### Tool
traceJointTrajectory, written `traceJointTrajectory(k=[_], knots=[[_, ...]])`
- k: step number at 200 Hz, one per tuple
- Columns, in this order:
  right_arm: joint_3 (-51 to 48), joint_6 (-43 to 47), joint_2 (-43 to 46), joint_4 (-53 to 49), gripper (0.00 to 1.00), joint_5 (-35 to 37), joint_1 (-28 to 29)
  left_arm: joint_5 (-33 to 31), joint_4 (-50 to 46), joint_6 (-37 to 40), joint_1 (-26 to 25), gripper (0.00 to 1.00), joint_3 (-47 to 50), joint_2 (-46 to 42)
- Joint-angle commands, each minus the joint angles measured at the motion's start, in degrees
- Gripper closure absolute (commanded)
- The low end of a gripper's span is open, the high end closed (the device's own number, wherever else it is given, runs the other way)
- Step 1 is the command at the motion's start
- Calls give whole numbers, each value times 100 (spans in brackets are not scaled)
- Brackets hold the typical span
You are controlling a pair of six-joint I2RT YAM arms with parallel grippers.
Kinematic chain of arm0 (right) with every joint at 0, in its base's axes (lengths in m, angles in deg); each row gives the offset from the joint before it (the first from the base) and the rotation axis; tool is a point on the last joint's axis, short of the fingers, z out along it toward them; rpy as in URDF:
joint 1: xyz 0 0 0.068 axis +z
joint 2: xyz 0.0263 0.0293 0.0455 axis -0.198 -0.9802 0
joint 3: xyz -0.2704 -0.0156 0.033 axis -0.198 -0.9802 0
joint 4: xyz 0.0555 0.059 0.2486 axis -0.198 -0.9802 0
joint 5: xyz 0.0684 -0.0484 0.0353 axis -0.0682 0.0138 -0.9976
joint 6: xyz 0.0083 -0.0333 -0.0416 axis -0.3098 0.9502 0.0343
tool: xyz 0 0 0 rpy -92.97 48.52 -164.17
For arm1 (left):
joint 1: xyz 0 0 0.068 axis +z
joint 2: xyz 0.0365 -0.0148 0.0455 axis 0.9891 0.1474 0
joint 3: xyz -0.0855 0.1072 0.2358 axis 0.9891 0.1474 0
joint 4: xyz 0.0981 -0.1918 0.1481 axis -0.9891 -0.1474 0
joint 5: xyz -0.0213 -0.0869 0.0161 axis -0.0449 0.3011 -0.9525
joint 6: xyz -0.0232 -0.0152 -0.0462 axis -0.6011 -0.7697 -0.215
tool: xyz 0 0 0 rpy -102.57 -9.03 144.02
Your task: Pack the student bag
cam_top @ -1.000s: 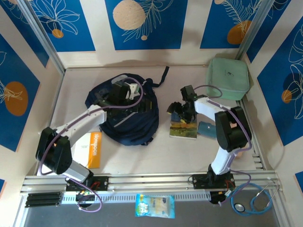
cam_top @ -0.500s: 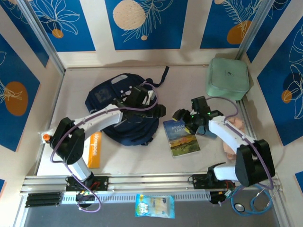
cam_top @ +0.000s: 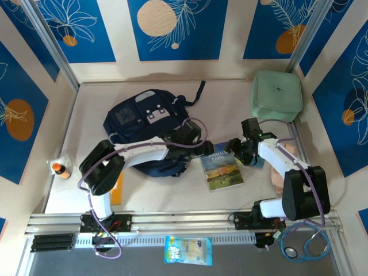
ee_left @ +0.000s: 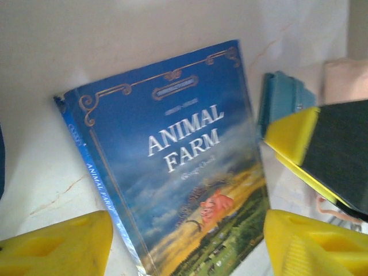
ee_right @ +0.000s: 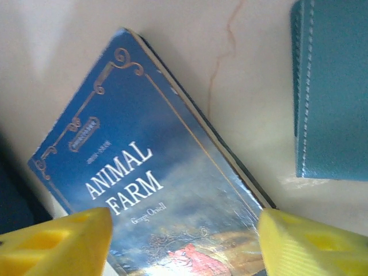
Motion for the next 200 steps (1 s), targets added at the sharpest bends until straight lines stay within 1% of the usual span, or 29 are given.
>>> traceJointTrajectory(k=[1, 18, 49, 62, 79, 107, 137, 159, 200], knots=[[-185, 71, -117, -149, 35, -18, 6, -128, -70, -294, -46, 34, -84, 211], [-318, -39, -143, -114, 34, -109, 38, -85, -171, -264, -43, 36, -127, 353], [-593, -392, -95, -133, 31, -226, 188, 82, -242, -284, 11, 43, -162, 565], [-716, -600, -30, -196, 31, -235, 290, 77, -299, -297, 37, 44, -171, 634], [-902, -981, 139, -260, 31, -262, 448, 33, -351, -336, 71, 46, -145, 691], [-1271, -1426, 583, 6, 32, -422, 557, 67, -169, -389, 133, 47, -40, 751], [-1103, -1332, 640, -81, 32, -220, 468, 235, -94, -424, 155, 47, -88, 874], [-981, -1203, 506, -107, 32, -243, 406, 382, 97, -418, 177, 47, -65, 926], [-1005, -1184, 367, 0, 32, -298, 391, 538, 377, -434, 184, 50, 0, 969]])
